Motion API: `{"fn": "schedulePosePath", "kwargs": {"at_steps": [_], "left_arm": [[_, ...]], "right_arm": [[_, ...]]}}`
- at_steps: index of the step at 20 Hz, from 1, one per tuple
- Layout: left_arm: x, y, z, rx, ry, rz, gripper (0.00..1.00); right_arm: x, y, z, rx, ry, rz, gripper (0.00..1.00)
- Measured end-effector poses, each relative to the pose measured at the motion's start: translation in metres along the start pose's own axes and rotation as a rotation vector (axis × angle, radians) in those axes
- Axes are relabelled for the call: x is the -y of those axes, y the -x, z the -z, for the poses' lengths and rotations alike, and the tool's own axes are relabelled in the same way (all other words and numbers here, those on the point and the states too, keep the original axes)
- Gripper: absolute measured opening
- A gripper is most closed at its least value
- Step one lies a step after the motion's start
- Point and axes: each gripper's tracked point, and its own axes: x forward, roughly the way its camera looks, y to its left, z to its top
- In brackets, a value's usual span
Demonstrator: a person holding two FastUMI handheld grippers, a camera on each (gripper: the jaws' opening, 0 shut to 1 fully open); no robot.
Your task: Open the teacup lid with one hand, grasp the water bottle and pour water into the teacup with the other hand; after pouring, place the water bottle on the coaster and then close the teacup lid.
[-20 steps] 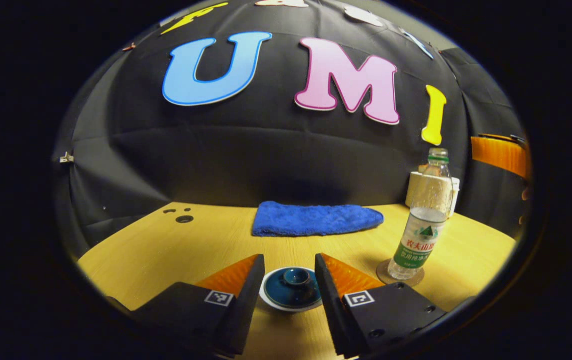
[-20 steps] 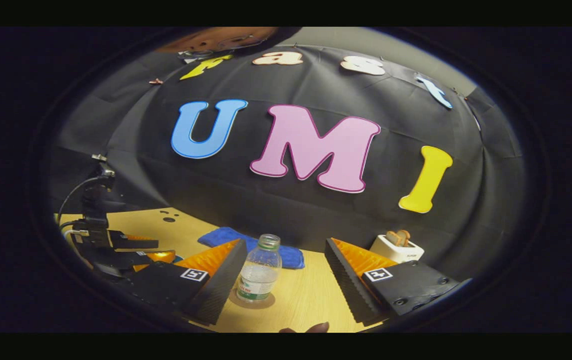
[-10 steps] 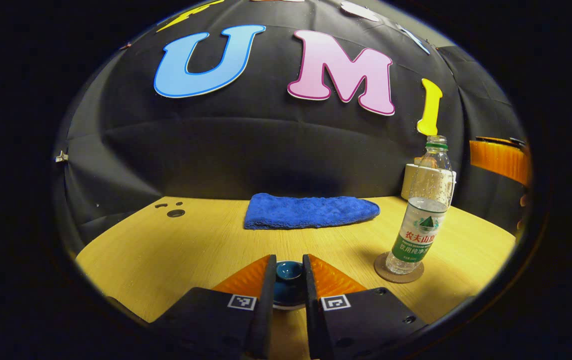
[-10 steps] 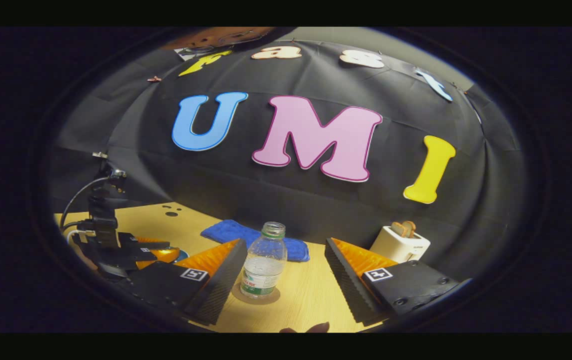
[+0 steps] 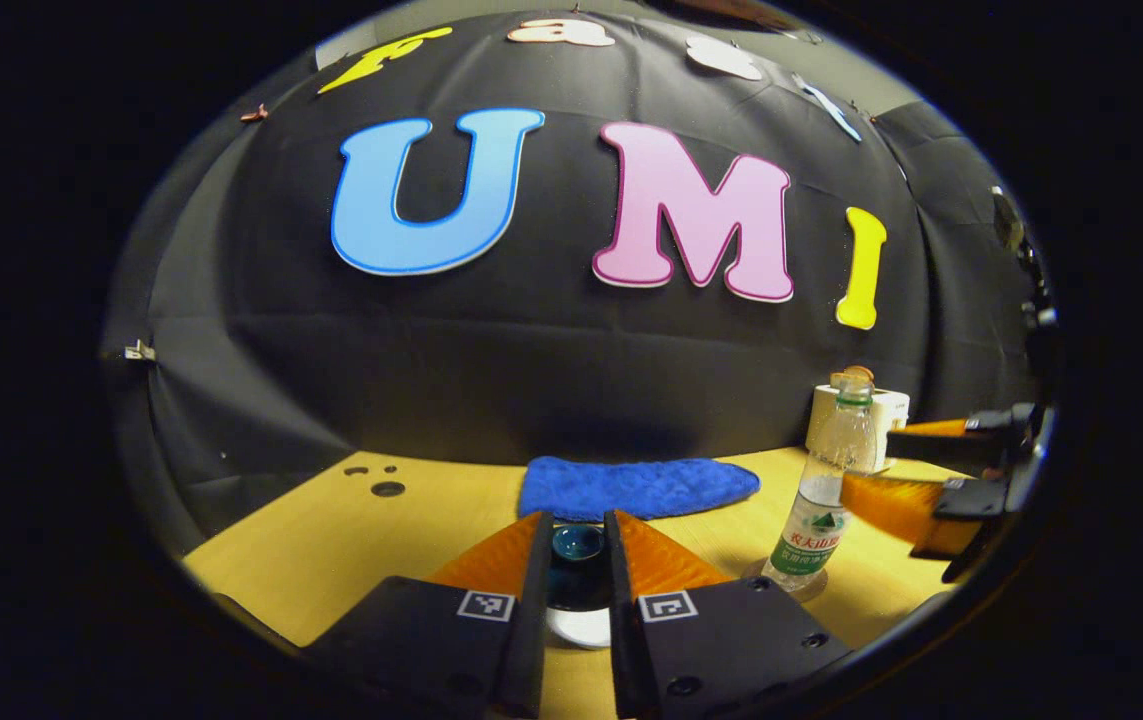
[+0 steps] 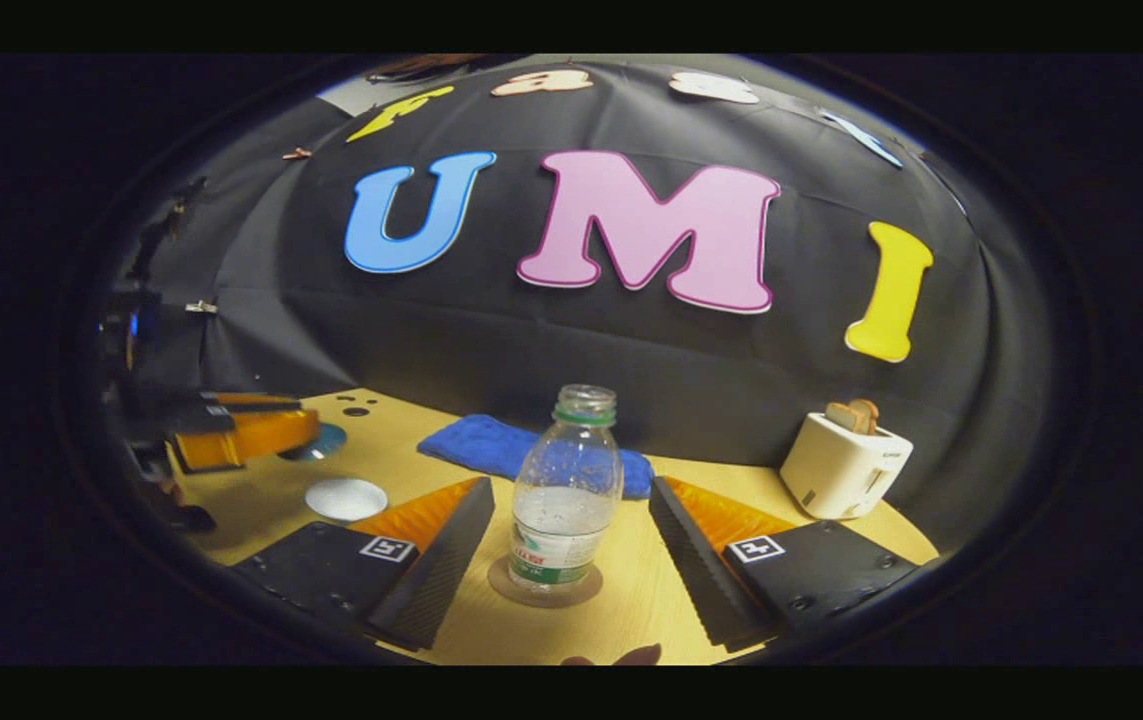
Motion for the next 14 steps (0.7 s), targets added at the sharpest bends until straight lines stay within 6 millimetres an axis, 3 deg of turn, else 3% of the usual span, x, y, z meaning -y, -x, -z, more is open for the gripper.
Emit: {"fn": "schedulePosePath", "kwargs": {"at_steps": [1, 8, 9, 10, 11, 14], "left_arm": [[-0.004, 0.005, -0.003, 0.001, -0.001, -0.004, 0.31], [-0.023, 0.022, -0.009, -0.016, 0.009, -0.033, 0.30], [-0.025, 0.024, -0.008, -0.020, 0.010, -0.037, 0.31], [-0.028, 0.026, -0.008, -0.020, 0.013, -0.042, 0.31], [-0.032, 0.027, -0.007, -0.018, 0.015, -0.048, 0.31], [-0.042, 0.029, -0.007, -0.016, 0.016, -0.064, 0.30]], "right_arm": [[0.000, -0.004, 0.005, -0.005, -0.014, 0.001, 0.97], [-0.008, -0.035, 0.035, -0.028, -0.034, -0.025, 0.96], [-0.007, -0.034, 0.034, -0.033, -0.038, -0.037, 0.94], [-0.011, -0.036, 0.032, -0.035, -0.041, -0.044, 0.81], [-0.008, -0.036, 0.023, -0.025, -0.006, -0.030, 0.78], [0.013, -0.033, -0.005, 0.037, 0.320, 0.068, 0.71]]}}
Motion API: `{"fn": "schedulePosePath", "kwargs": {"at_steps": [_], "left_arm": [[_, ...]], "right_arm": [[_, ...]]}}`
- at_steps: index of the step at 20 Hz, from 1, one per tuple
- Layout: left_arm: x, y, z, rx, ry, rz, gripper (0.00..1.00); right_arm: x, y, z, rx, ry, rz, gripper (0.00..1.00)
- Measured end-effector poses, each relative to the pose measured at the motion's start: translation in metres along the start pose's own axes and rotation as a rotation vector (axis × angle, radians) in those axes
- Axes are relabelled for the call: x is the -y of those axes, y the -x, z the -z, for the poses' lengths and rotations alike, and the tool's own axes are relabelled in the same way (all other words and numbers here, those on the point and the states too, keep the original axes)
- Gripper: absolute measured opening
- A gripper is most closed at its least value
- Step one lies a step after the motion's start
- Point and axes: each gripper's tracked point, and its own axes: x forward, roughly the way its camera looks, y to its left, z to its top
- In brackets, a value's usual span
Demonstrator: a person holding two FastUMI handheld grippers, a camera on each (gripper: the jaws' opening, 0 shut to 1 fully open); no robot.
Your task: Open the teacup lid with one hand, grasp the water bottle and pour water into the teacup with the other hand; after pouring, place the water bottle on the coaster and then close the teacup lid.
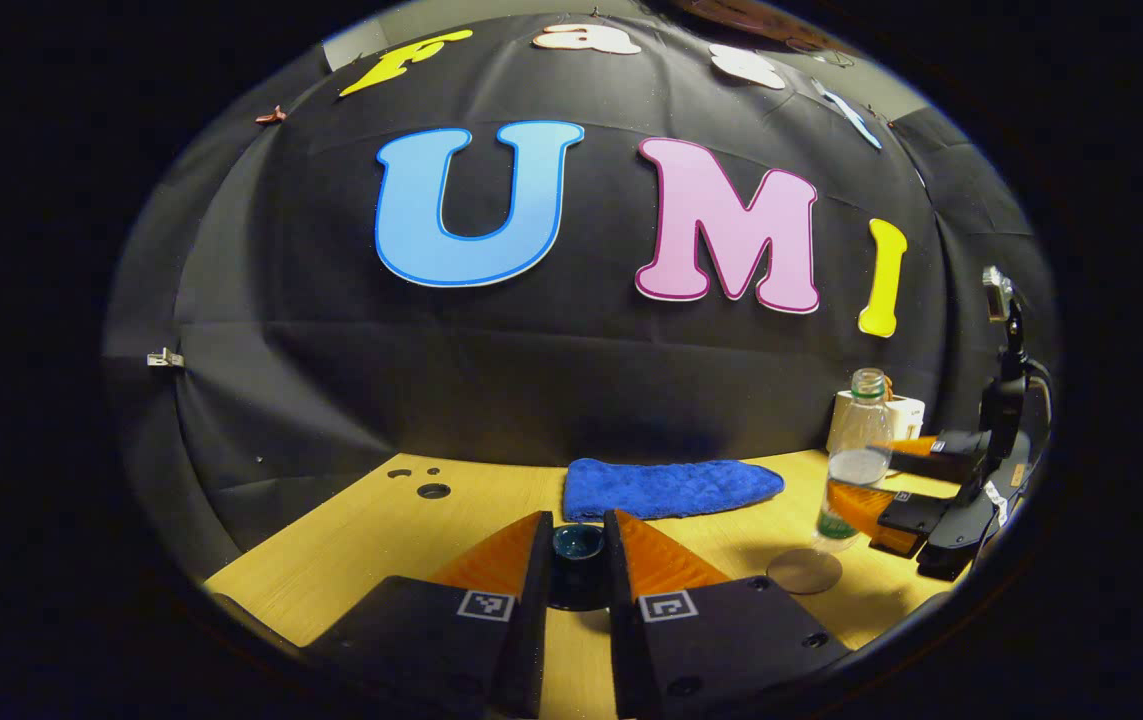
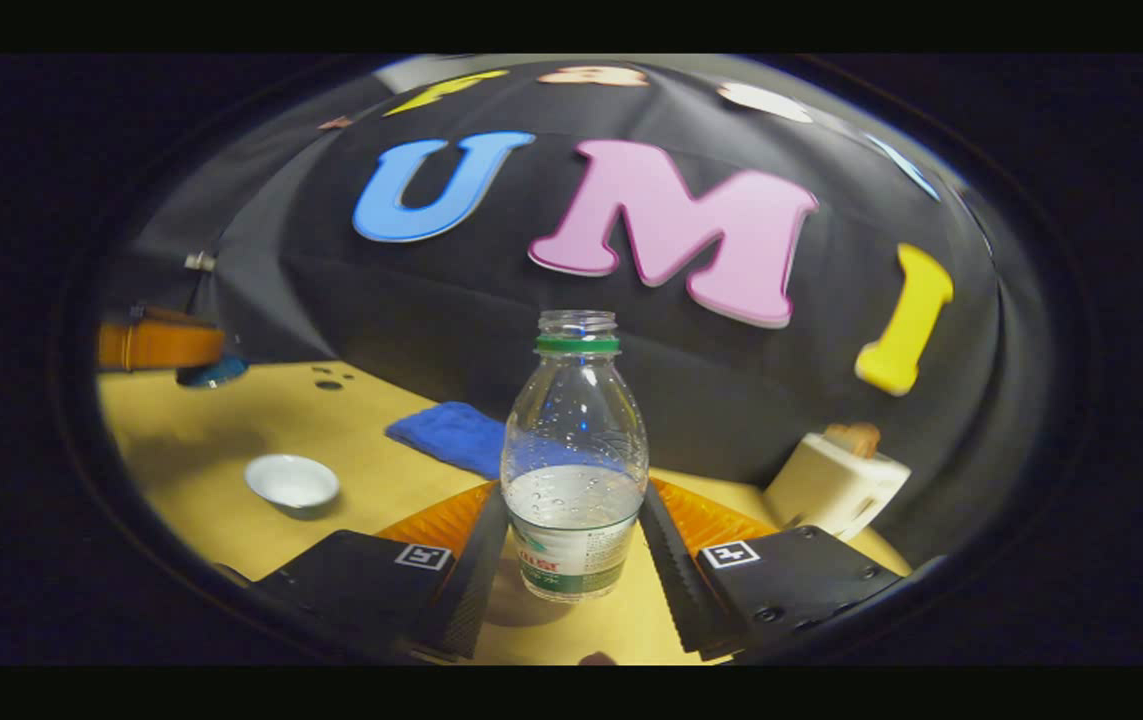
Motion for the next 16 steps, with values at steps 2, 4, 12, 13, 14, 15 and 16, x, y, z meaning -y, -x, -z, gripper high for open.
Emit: {"fn": "schedulePosePath", "kwargs": {"at_steps": [2, 4, 12, 13, 14, 15, 16], "left_arm": [[-0.006, 0.001, 0.001, 0.001, 0.005, -0.011, 0.34], [-0.012, 0.003, 0.001, 0.004, 0.008, -0.024, 0.31], [-0.033, 0.013, 0.018, -0.025, 0.023, -0.057, 0.30], [-0.036, 0.013, 0.020, -0.026, 0.020, -0.061, 0.31], [-0.039, 0.014, 0.021, -0.028, 0.017, -0.065, 0.31], [-0.041, 0.014, 0.021, -0.029, 0.017, -0.068, 0.31], [-0.044, 0.015, 0.021, -0.027, 0.019, -0.072, 0.27]], "right_arm": [[0.002, -0.002, -0.003, -0.019, 0.235, 0.029, 0.75], [-0.002, -0.009, 0.000, -0.032, 0.447, 0.029, 0.75], [-0.035, 0.001, 0.005, -0.038, 0.773, -0.062, 0.75], [-0.040, 0.001, 0.006, -0.033, 0.808, -0.070, 0.75], [-0.044, 0.000, 0.006, -0.026, 0.844, -0.073, 0.75], [-0.049, 0.001, 0.005, -0.018, 0.875, -0.075, 0.75], [-0.054, 0.000, 0.006, -0.013, 0.902, -0.081, 0.75]]}}
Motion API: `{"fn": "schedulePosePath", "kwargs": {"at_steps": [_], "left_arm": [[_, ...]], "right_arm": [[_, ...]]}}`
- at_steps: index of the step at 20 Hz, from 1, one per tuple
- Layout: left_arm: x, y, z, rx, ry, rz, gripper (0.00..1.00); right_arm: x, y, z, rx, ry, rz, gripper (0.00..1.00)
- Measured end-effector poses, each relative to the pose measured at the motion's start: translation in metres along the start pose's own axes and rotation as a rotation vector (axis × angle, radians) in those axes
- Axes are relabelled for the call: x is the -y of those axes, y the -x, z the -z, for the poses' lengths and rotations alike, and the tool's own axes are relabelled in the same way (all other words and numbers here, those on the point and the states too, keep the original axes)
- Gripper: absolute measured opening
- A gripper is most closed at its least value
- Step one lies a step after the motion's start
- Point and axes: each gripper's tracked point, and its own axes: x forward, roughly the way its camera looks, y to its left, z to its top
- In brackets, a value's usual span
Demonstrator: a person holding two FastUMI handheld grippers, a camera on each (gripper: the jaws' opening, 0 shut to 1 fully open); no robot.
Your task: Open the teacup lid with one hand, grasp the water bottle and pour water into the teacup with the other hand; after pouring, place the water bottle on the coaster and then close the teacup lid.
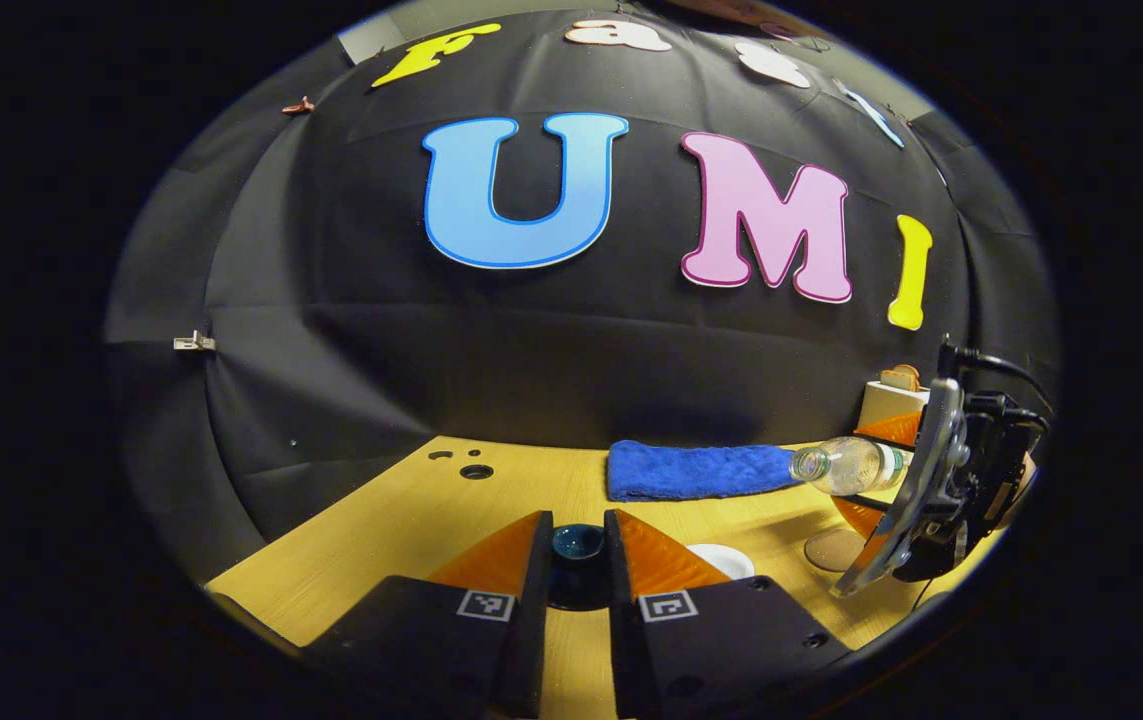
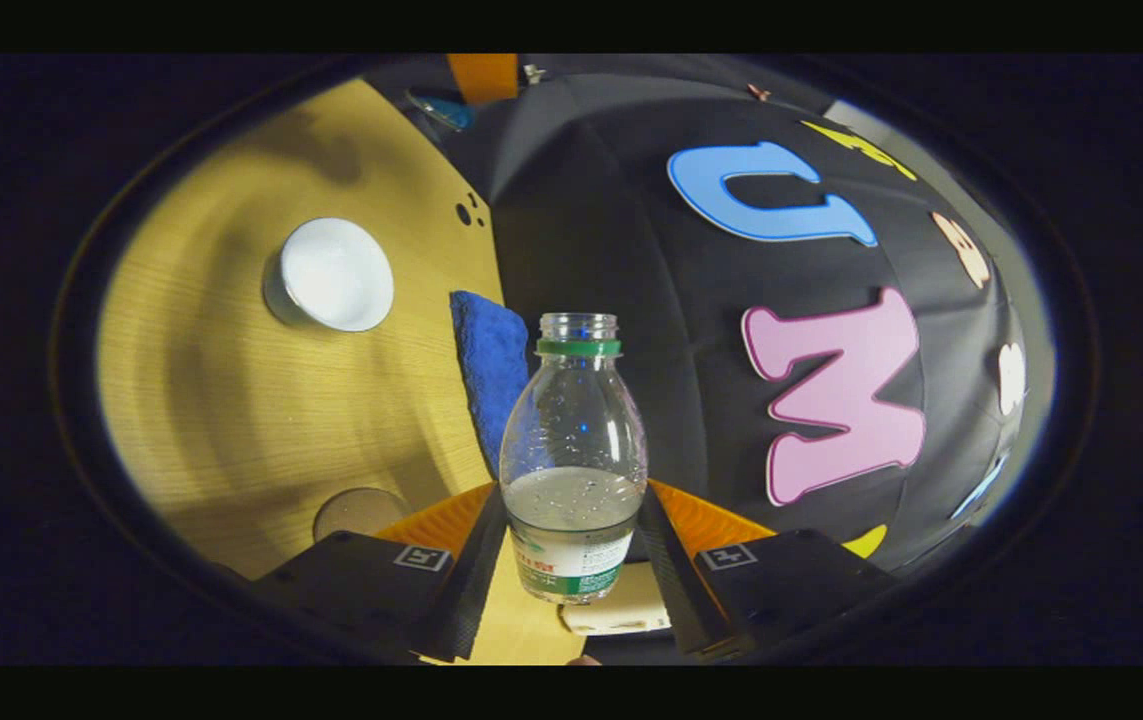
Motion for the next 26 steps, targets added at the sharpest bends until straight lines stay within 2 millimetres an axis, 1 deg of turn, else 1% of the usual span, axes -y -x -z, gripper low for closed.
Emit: {"fn": "schedulePosePath", "kwargs": {"at_steps": [1, 2, 5, 7, 8, 9, 13, 15, 17, 22, 26], "left_arm": [[-0.001, 0.001, 0.000, 0.002, 0.003, -0.002, 0.27], [-0.003, 0.000, 0.000, 0.004, 0.004, -0.003, 0.31], [-0.007, 0.002, 0.002, 0.002, 0.000, -0.010, 0.31], [-0.010, 0.002, 0.005, -0.002, 0.006, -0.015, 0.31], [-0.011, 0.003, 0.005, -0.002, 0.009, -0.018, 0.31], [-0.013, 0.004, 0.006, -0.001, 0.011, -0.022, 0.31], [-0.014, 0.009, 0.009, -0.004, 0.016, -0.032, 0.31], [-0.015, 0.011, 0.008, 0.002, 0.008, -0.036, 0.31], [-0.017, 0.014, 0.009, 0.008, -0.007, -0.043, 0.31], [-0.018, 0.020, 0.010, 0.012, -0.002, -0.057, 0.31], [-0.017, 0.023, 0.013, 0.013, 0.004, -0.065, 0.31]], "right_arm": [[-0.003, -0.001, -0.001, 0.006, 0.026, -0.003, 0.75], [-0.004, -0.002, -0.001, 0.009, 0.055, -0.007, 0.75], [-0.003, -0.011, -0.012, 0.028, 0.138, -0.014, 0.72], [-0.008, -0.010, -0.016, 0.045, 0.172, -0.023, 0.72], [-0.010, -0.011, -0.017, 0.049, 0.186, -0.023, 0.77], [-0.010, -0.011, -0.017, 0.053, 0.202, -0.020, 0.74], [-0.019, -0.005, -0.024, 0.085, 0.304, -0.013, 0.75], [-0.017, -0.006, -0.028, 0.105, 0.357, -0.013, 0.75], [-0.019, -0.007, -0.031, 0.115, 0.388, -0.016, 0.75], [-0.020, -0.014, -0.032, 0.121, 0.445, -0.023, 0.74], [-0.019, -0.013, -0.034, 0.138, 0.501, -0.013, 0.74]]}}
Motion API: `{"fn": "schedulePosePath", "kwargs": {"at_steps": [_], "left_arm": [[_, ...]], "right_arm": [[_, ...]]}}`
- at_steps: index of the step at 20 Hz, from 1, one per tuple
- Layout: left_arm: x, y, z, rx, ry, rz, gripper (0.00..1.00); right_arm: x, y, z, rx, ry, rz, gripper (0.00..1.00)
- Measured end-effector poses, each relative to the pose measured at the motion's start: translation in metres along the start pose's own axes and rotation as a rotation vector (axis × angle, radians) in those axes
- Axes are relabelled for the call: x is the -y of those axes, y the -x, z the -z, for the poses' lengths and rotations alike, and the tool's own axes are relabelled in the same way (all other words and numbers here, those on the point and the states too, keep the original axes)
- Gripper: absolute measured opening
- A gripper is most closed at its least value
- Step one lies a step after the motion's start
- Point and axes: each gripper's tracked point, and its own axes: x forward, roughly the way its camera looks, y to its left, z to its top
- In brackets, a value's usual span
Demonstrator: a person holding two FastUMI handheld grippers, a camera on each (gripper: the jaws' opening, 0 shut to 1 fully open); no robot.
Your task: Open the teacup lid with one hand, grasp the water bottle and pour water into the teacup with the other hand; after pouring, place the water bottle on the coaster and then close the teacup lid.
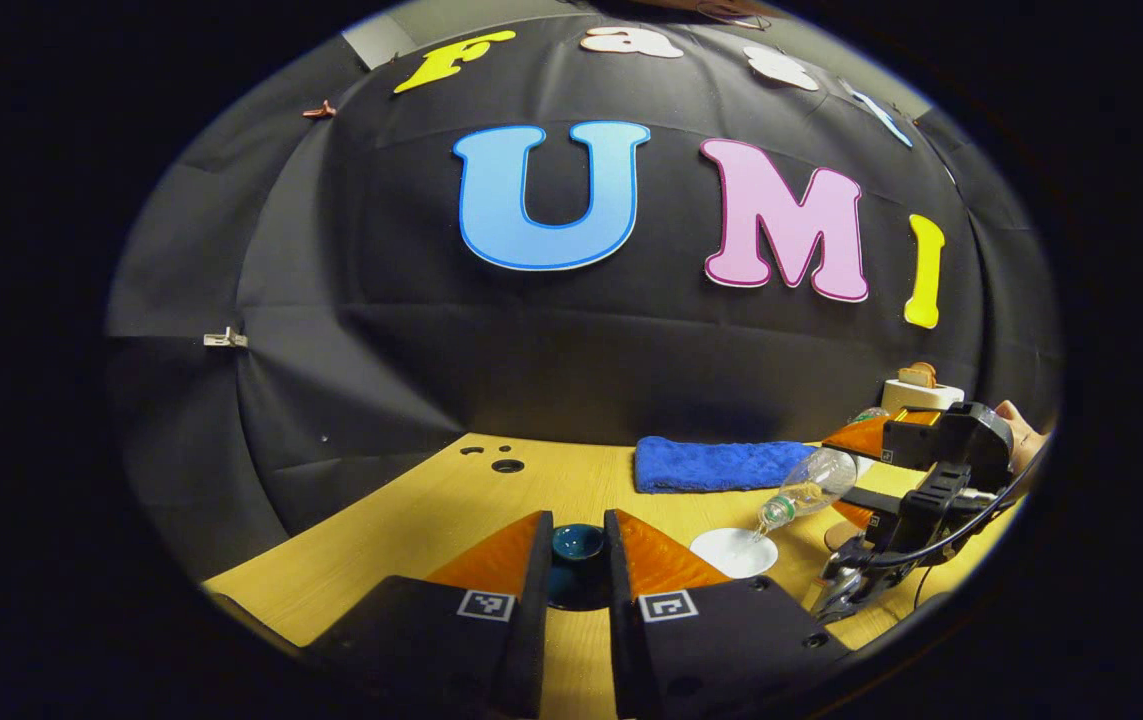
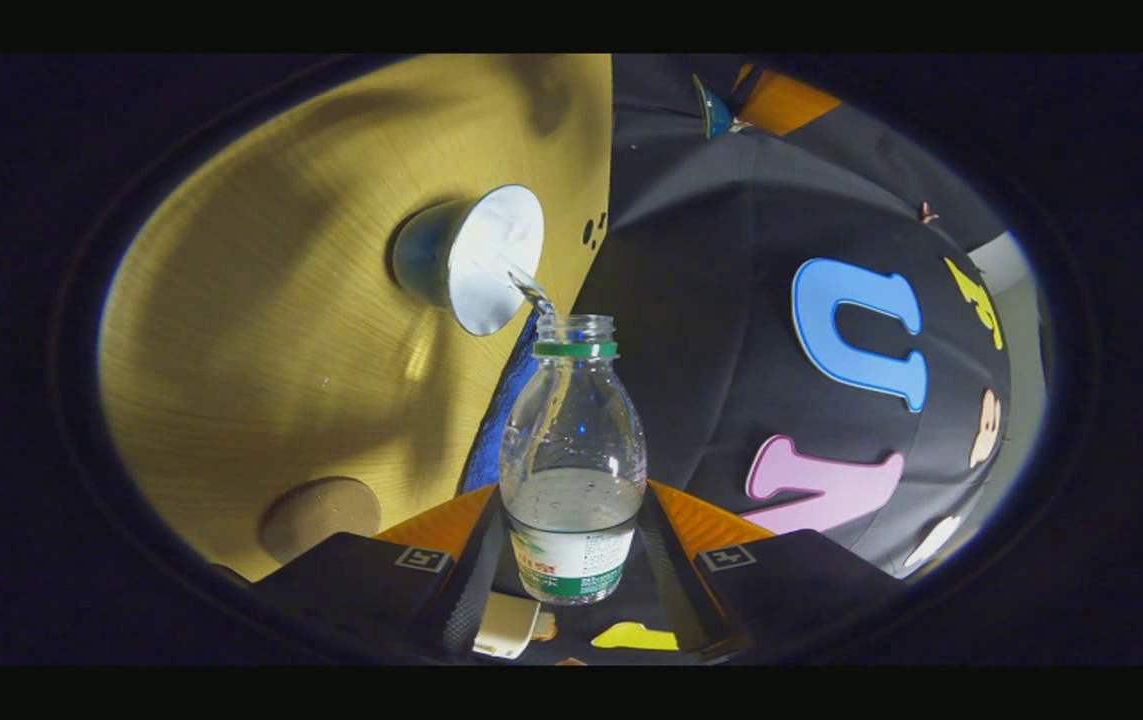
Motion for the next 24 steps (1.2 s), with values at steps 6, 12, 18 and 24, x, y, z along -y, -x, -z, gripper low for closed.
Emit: {"fn": "schedulePosePath", "kwargs": {"at_steps": [6, 12, 18, 24], "left_arm": [[-0.002, 0.003, 0.000, 0.002, 0.012, -0.005, 0.31], [-0.004, 0.005, 0.000, 0.019, -0.003, -0.006, 0.31], [-0.010, 0.007, 0.000, 0.030, -0.002, -0.021, 0.31], [-0.010, 0.009, 0.002, 0.026, 0.014, -0.027, 0.31]], "right_arm": [[0.005, -0.006, 0.003, 0.001, 0.079, 0.040, 0.75], [0.010, -0.007, 0.003, 0.020, 0.165, 0.084, 0.75], [0.014, -0.005, 0.000, 0.063, 0.271, 0.145, 0.72], [0.012, -0.003, -0.004, 0.088, 0.304, 0.124, 0.74]]}}
